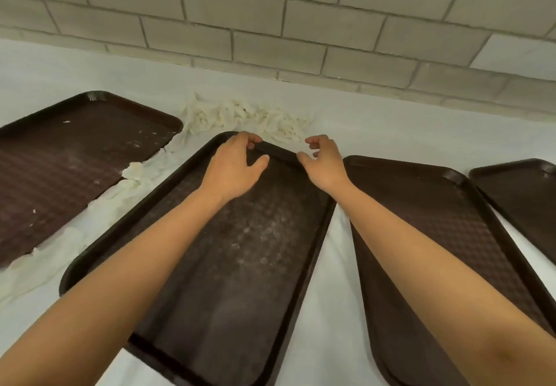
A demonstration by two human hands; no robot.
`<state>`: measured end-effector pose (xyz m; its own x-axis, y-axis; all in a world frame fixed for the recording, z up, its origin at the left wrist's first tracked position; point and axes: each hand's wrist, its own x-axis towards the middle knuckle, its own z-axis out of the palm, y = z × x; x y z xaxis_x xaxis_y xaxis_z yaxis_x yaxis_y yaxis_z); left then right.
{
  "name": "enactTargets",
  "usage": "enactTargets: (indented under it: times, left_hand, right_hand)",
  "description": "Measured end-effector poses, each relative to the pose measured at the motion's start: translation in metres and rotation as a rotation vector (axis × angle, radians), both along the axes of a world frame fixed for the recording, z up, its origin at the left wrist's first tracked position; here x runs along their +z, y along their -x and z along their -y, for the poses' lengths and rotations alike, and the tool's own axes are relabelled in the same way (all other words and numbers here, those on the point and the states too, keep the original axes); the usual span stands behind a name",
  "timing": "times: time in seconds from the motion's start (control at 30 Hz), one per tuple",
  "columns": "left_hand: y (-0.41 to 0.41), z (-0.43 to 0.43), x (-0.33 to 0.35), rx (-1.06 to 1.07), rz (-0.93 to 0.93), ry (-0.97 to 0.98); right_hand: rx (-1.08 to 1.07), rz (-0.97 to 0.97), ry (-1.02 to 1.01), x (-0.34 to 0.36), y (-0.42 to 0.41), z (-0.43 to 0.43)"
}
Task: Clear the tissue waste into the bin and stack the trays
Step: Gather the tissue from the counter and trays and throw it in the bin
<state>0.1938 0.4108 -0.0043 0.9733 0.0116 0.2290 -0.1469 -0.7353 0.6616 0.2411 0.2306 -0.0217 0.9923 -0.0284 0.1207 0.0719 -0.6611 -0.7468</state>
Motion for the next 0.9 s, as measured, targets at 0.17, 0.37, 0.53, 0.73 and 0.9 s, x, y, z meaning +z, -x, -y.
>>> enactTargets:
  times: [0.17, 0.37, 0.53, 0.73, 0.9]
  left_hand:
    - [-0.047, -0.004, -0.006, -0.049, -0.051, -0.012]
    - [-0.086, -0.005, -0.019, -0.093, -0.095, -0.027]
    - [-0.106, -0.003, -0.026, -0.110, -0.083, -0.028]
    - [-0.122, 0.001, -0.039, -0.138, -0.085, -0.051]
    - [-0.128, 0.004, -0.043, -0.151, -0.077, -0.048]
  right_hand:
    - [-0.034, -0.064, 0.101, -0.010, -0.050, -0.005]
    - [-0.015, -0.084, 0.293, -0.024, -0.102, -0.013]
    - [0.047, -0.068, 0.412, -0.035, -0.128, -0.016]
    - [0.072, -0.033, 0.445, -0.047, -0.139, -0.017]
    - [0.014, 0.000, 0.360, -0.050, -0.143, -0.013]
